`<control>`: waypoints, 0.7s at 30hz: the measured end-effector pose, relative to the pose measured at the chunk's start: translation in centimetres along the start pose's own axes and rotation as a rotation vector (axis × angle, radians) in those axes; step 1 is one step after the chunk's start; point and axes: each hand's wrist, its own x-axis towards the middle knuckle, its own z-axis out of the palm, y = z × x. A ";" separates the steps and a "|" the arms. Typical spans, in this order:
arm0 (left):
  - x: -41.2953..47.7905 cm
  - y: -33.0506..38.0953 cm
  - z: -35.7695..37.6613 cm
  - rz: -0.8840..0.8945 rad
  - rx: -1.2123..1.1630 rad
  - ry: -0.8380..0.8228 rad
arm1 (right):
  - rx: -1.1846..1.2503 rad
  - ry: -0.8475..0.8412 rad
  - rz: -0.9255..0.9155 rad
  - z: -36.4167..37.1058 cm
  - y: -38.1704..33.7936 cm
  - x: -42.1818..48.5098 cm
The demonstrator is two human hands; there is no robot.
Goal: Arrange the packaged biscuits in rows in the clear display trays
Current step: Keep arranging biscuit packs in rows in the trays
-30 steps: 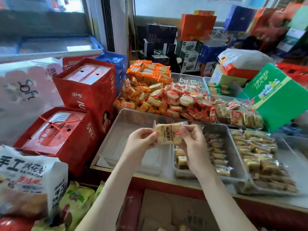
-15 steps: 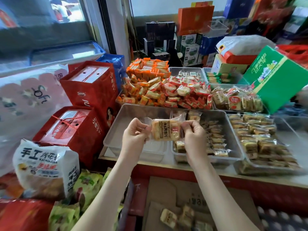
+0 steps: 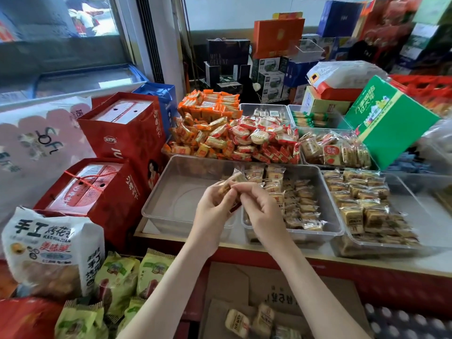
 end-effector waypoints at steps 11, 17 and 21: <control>0.7 -1.2 -1.1 -0.157 -0.266 -0.266 | 0.243 0.131 0.413 -5.3 2.1 1.5; 1.7 -2.0 -1.3 -0.166 -0.325 -0.276 | 0.445 0.182 0.500 -5.2 2.4 2.1; 2.3 -2.7 -0.6 -0.203 -0.257 -0.087 | -0.357 0.210 0.187 -5.6 4.1 2.3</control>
